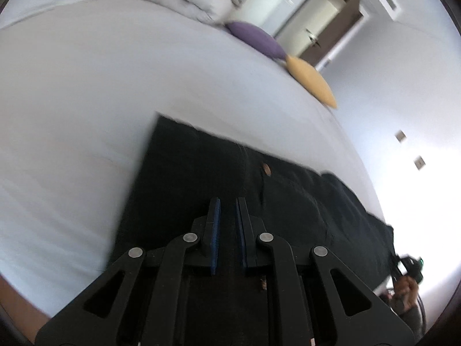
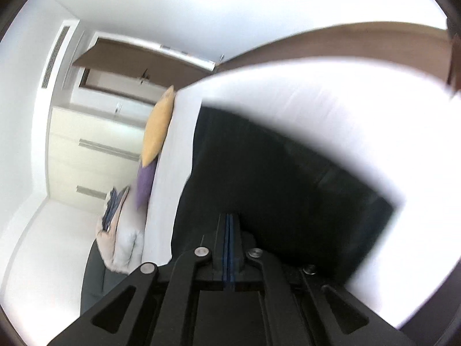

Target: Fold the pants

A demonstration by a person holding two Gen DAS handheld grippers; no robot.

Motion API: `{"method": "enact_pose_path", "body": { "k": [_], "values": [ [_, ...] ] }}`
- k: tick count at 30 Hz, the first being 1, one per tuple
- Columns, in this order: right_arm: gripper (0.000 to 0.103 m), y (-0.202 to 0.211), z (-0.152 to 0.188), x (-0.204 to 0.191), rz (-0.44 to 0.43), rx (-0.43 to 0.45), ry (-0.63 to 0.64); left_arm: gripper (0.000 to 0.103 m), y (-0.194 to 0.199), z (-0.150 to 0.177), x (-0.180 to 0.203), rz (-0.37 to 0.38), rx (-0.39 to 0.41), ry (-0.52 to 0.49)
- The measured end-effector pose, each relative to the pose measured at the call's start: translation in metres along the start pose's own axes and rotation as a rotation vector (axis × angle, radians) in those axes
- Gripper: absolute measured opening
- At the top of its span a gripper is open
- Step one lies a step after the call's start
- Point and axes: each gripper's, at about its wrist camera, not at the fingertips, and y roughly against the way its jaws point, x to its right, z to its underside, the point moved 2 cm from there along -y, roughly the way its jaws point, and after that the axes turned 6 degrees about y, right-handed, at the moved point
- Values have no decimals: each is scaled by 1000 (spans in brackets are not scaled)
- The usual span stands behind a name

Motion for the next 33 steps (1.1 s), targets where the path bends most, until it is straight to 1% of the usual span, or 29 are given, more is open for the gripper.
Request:
{"method": "enact_pose_path", "body": {
  "k": [1,2,4,5,6,7,8,9,11,12,13,14,15,16,17,18,20,22,23,25,26,28,29,30,31,32,33],
  "values": [
    [5,13,-1,1,14,12,-3,12,6,-7,1,-3,13,4],
    [6,21,-1,-4,11,17,8,12,11,-13,8,16,30,0],
    [7,24,7,-24,-31,-7,55,12,4,-18,38,65,20,-26],
    [11,23,14,-37,-52,-37,90,12,-8,-19,60,98,-12,-61],
    [14,13,27,-57,-86,-81,139,12,-24,-16,85,122,-47,-88],
    [23,11,36,-61,-110,-114,165,12,-35,-13,96,140,-78,-106],
    [32,-11,48,-77,-141,-170,194,12,-53,-10,117,163,-130,-133],
    [33,-27,61,-88,-170,-233,218,12,-75,-3,138,178,-183,-178],
    [33,-67,93,-107,-184,-364,239,12,-109,13,169,182,-253,-256],
    [33,-87,112,-117,-184,-426,254,12,-128,22,181,179,-296,-280],
    [33,-100,119,-118,-179,-462,265,12,-148,30,192,168,-341,-309],
    [32,-106,131,-115,-171,-502,279,12,-164,41,207,153,-358,-337],
    [28,-104,138,-104,-162,-521,295,12,-171,44,210,139,-363,-359],
    [14,-104,135,-97,-153,-519,304,12,-173,43,205,146,-359,-360],
    [2,-101,129,-87,-148,-515,283,12,-175,37,200,174,-359,-330],
    [0,-99,117,-74,-145,-498,238,12,-176,28,189,211,-370,-271],
    [0,-89,95,-48,-153,-437,166,12,-176,19,173,243,-363,-214],
    [0,-70,68,-26,-121,-357,157,12,-182,12,167,254,-355,-188],
    [0,-61,51,-20,-96,-315,155,12,-182,9,162,257,-352,-175],
    [0,-42,22,0,-53,-228,130,12,-178,3,148,247,-337,-183],
    [0,-30,8,10,-33,-185,122,12,-174,2,144,233,-324,-190],
    [0,-4,-12,25,27,-113,122,12,-164,1,141,174,-297,-178],
    [0,12,-21,32,50,-75,117,12,-159,-5,132,177,-289,-149],
    [2,30,-31,40,69,-33,100,12,-151,-9,121,165,-273,-125],
    [10,48,-39,46,78,6,83,12,-140,-14,113,135,-251,-123],
    [26,68,-47,53,83,49,69,12,-132,-17,110,119,-234,-127],
    [38,81,-49,56,97,82,60,12,-118,-22,103,98,-213,-135]
  ]
}}
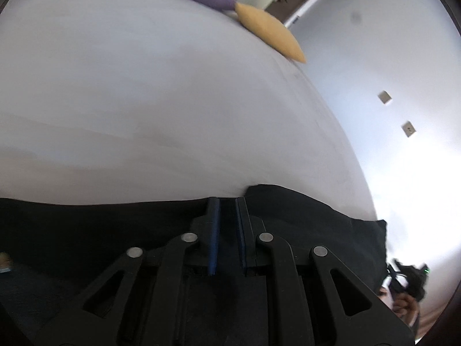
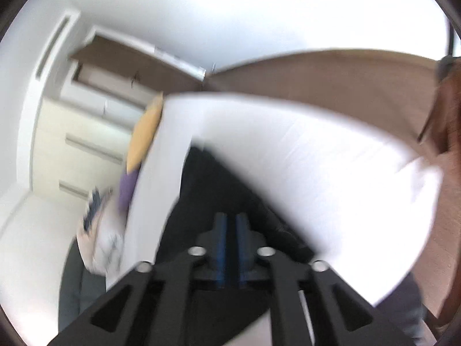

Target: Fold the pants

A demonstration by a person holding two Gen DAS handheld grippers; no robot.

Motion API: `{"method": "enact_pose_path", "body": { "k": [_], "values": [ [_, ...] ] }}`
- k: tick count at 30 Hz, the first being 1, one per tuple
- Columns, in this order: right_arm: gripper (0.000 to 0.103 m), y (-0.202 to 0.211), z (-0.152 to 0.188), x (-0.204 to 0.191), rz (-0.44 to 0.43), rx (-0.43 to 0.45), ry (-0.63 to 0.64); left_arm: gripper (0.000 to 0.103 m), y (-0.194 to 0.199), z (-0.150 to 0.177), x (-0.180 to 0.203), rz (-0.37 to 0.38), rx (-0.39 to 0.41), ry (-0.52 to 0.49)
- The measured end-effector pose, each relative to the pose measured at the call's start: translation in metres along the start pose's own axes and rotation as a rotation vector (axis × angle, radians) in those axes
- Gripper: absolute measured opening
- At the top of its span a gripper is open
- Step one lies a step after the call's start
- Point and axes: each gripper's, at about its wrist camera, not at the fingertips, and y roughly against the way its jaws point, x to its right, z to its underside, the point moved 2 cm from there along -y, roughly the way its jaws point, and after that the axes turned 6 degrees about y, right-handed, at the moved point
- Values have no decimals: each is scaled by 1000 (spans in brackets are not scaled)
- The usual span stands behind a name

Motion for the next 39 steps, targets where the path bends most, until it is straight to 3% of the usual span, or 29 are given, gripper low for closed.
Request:
{"method": "enact_pose_path", "body": {
  "k": [1,2,5,10,11,12,14,18,24,29,35,39],
  "values": [
    [57,12,-3,3,13,36,-15,12,12,1,-2,-8,14,-10],
    [62,29,-6,11,11,78,-40,12,29,5,1,3,35,-27],
    [62,32,-4,1,-16,99,-87,12,62,21,19,24,60,-61],
    [62,-9,30,-18,-43,-2,-147,12,68,76,81,65,3,-130],
    [62,-17,56,-27,-47,-21,-161,12,66,88,84,64,-19,-147],
    [62,-22,61,-26,-55,-35,-169,12,61,95,85,55,-40,-156],
    [62,-27,67,-25,-59,-33,-161,12,53,107,76,35,-94,-147],
    [61,-30,64,-22,-113,-36,-191,12,61,110,52,76,-110,-101],
    [46,-47,64,-22,-186,-58,-215,12,58,111,33,132,-116,-66],
    [14,-63,56,-20,-189,-72,-229,12,36,102,23,134,-123,-63],
    [9,-62,54,-23,-153,-70,-166,12,22,101,44,131,-120,-65],
    [9,-52,53,-54,-88,-61,-20,12,6,110,60,127,-113,-64]
  ]
}}
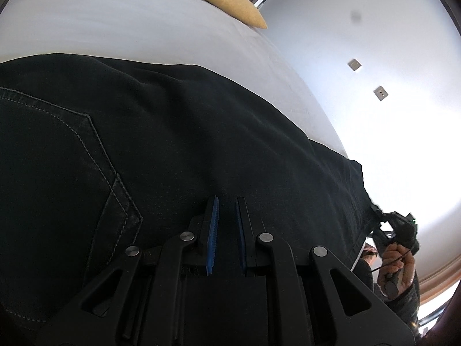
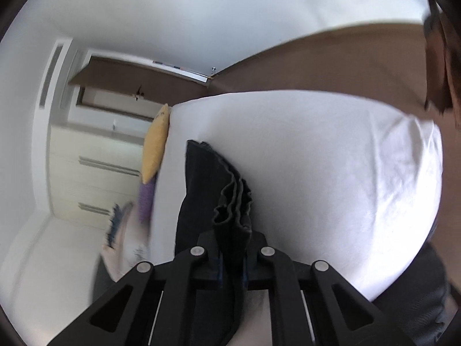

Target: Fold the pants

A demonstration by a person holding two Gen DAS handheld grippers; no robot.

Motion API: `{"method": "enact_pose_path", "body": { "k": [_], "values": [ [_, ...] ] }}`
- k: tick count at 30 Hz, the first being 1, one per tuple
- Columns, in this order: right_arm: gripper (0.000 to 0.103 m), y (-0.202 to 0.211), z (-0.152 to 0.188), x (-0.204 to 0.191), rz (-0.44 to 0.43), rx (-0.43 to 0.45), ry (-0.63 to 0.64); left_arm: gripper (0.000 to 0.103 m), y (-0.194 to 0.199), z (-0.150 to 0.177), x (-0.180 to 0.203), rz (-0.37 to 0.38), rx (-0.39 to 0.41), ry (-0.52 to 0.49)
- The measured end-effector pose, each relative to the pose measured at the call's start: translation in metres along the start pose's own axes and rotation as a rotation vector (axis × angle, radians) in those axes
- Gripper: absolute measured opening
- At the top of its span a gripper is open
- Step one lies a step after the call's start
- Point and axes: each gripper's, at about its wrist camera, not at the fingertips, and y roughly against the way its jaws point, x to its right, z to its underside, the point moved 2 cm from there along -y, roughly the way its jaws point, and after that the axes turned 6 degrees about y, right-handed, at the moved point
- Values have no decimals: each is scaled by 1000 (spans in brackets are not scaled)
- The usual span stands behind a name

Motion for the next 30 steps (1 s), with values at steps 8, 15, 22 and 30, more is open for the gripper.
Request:
{"method": "enact_pose_path", "body": {
  "k": [8,15,22,30],
  "values": [
    [9,-28,102,-154,167,-110,792,12,-2,4,21,-41,26,21],
    [9,-90,232,-180,391,-220,1368,33,-7,12,36,87,-26,135],
    [9,-75,251,-197,398,-119,1469,93,-9,14,70,195,-47,167],
    [10,-60,304,-235,318,-112,1581,93,-19,5,78,240,-134,226]
  ]
}}
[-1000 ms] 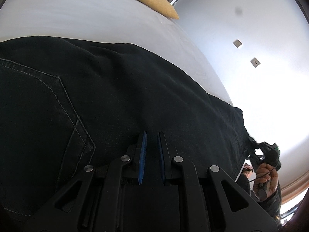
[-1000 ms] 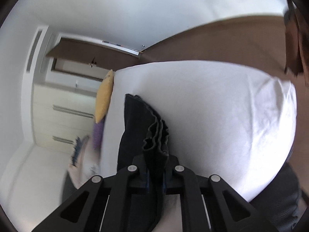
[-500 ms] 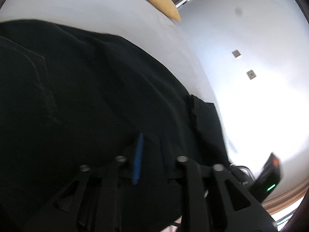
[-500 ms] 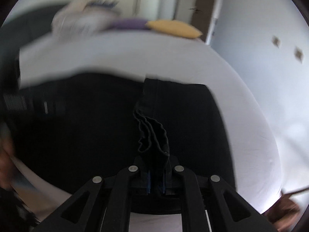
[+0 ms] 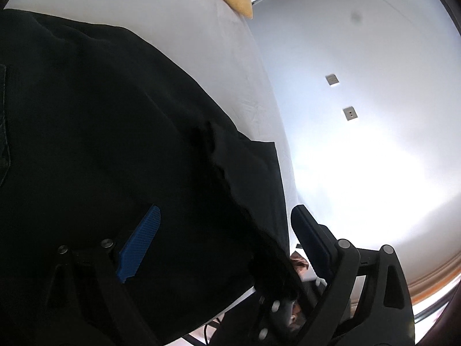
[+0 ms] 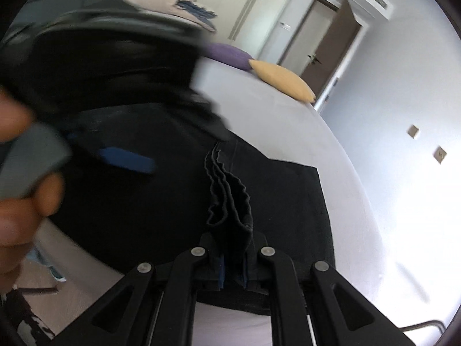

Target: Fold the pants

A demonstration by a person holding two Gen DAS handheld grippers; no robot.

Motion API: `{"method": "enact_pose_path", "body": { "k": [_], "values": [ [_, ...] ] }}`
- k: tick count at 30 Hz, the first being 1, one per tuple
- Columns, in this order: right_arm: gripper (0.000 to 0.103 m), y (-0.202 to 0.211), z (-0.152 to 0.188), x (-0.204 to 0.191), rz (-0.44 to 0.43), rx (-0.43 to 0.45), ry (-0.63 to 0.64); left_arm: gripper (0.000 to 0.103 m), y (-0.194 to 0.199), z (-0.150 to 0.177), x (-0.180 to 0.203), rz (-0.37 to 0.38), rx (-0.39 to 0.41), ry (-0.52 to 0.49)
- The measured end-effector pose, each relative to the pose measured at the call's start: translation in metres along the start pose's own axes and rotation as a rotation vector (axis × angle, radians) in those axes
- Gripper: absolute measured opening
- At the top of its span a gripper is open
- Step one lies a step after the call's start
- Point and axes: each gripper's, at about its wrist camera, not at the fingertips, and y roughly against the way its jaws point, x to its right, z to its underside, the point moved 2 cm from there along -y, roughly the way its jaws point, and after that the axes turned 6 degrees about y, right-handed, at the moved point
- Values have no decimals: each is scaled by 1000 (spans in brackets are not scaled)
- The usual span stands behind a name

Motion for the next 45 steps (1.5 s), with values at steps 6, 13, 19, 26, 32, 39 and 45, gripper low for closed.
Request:
{"method": "enact_pose_path", "body": {
  "k": [6,13,19,26,32,39,45],
  "values": [
    [10,14,-14,-24,-39,30,39,38,-4,-11,-7,-38,-32,16],
    [11,23,-23,-52,-84,55,126,15,13,-18,-9,-75,-26,-34],
    [10,31,-37,-72,-130,81,175,15,36,-38,-12,-143,-5,-103],
    [10,13,-45,-82,-183,72,232,15,51,-42,-20,-200,15,-117],
    [10,1,-24,-82,-208,44,264,15,49,-46,-17,-229,26,-106],
    [12,-24,-24,-85,-229,18,275,15,23,-38,-24,-249,43,-112],
    [26,-25,-16,-76,-294,28,229,15,43,-35,-34,-358,117,-108]
  ]
}}
